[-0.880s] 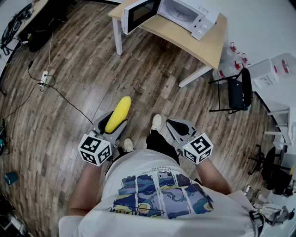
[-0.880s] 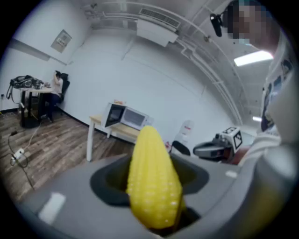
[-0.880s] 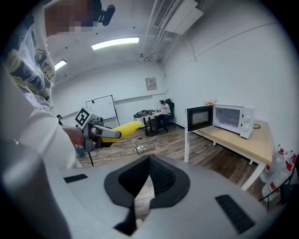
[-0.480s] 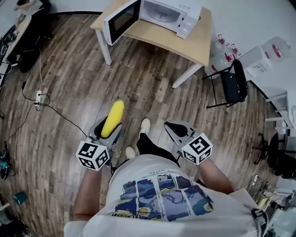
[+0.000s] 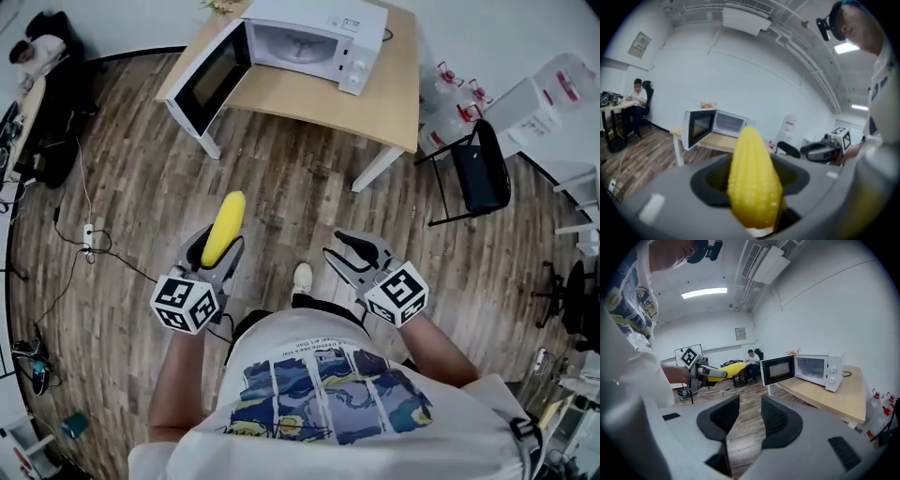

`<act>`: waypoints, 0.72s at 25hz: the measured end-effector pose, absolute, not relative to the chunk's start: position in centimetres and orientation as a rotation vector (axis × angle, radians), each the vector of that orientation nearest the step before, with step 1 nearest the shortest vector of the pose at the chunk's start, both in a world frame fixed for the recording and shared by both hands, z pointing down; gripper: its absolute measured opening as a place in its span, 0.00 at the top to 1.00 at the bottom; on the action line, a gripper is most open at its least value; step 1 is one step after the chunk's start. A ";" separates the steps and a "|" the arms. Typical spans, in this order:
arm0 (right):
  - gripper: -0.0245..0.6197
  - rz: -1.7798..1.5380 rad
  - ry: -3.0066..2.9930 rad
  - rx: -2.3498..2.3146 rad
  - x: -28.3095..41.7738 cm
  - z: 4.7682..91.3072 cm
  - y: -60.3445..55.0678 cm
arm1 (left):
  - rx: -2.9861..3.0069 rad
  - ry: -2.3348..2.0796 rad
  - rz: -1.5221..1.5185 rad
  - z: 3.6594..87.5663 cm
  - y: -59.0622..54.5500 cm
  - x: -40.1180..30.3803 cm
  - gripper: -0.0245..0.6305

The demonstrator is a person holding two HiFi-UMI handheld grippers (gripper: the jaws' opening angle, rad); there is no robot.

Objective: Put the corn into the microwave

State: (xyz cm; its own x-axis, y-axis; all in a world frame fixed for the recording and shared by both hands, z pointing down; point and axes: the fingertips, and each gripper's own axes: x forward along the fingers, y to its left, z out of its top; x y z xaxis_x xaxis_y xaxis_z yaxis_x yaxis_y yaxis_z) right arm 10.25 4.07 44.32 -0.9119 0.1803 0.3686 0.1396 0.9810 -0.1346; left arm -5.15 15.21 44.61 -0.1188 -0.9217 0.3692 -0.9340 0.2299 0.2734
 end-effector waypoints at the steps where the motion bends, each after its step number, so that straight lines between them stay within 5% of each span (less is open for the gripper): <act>1: 0.75 0.149 -2.745 -0.225 10.0 44.3 2.9 | 1.708 -2.053 0.036 44.3 13.8 -5.8 0.57; 18: 0.76 0.336 -2.701 0.162 6.3 46.4 -11.4 | 1.828 -1.933 0.109 46.9 -8.3 -18.5 0.57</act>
State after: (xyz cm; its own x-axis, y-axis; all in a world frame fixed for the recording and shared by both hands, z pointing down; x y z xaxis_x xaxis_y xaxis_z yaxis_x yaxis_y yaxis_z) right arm 6.35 -11.40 46.43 -0.9082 -0.0628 0.4137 -0.1623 0.9642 -0.2099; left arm -18.49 -8.34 46.91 0.0020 -0.9218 0.3876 -0.9595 0.1074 0.2604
